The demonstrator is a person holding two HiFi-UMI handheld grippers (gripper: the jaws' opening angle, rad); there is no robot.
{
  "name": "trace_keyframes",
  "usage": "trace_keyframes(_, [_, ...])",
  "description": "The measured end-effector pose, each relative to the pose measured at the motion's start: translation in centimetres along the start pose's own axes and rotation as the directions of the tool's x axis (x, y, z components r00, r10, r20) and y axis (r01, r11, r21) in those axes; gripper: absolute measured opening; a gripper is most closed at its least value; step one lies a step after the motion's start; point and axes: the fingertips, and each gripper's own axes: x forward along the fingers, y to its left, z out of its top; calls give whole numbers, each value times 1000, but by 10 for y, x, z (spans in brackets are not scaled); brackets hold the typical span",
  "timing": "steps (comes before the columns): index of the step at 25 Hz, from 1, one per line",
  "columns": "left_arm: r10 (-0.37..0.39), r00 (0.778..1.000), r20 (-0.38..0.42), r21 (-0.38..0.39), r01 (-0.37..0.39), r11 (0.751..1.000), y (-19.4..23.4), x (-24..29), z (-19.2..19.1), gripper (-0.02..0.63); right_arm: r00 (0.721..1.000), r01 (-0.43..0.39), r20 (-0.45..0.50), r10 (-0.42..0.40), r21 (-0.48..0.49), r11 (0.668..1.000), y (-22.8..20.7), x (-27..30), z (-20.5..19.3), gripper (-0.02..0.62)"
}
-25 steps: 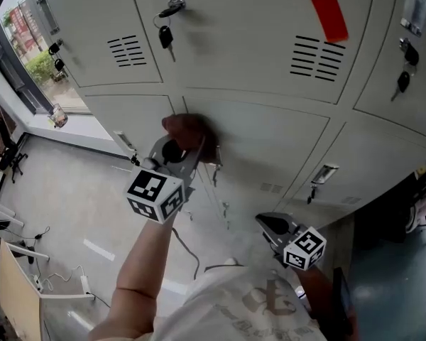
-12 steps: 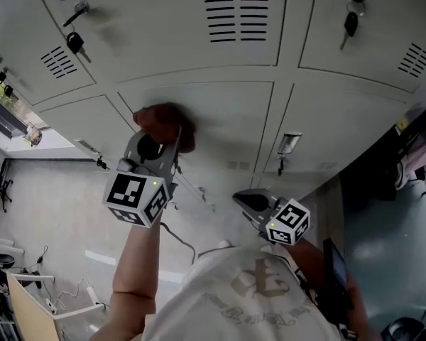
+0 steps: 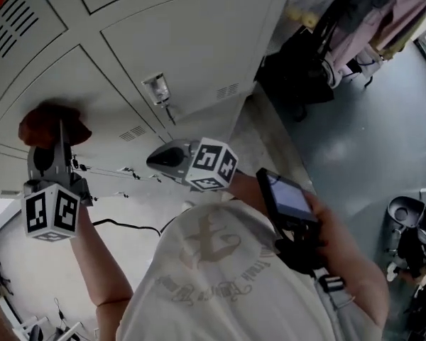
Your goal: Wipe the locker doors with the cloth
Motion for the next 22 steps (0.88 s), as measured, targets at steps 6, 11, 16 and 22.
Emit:
trace_keyframes(6, [-46,999,-8,12,46,999,-32,14,4,80,1000,28,-6,-28,3,1000,-6,-26,-8,8])
trace_keyframes(11, [-98,995,-8,14,98,995,-61,28,6,80,999,34,5,-34,3,999,-9,-41,-9,8])
trace_keyframes(16, [-112,994,-9,33,112,993,-80,38,13,80,999,36,6,-36,-4,999,-17,-57,-7,8])
trace_keyframes(22, [-128,992,-17,38,128,991,-100,48,14,80,1000,11,11,-11,-7,1000,-19,-66,-7,8])
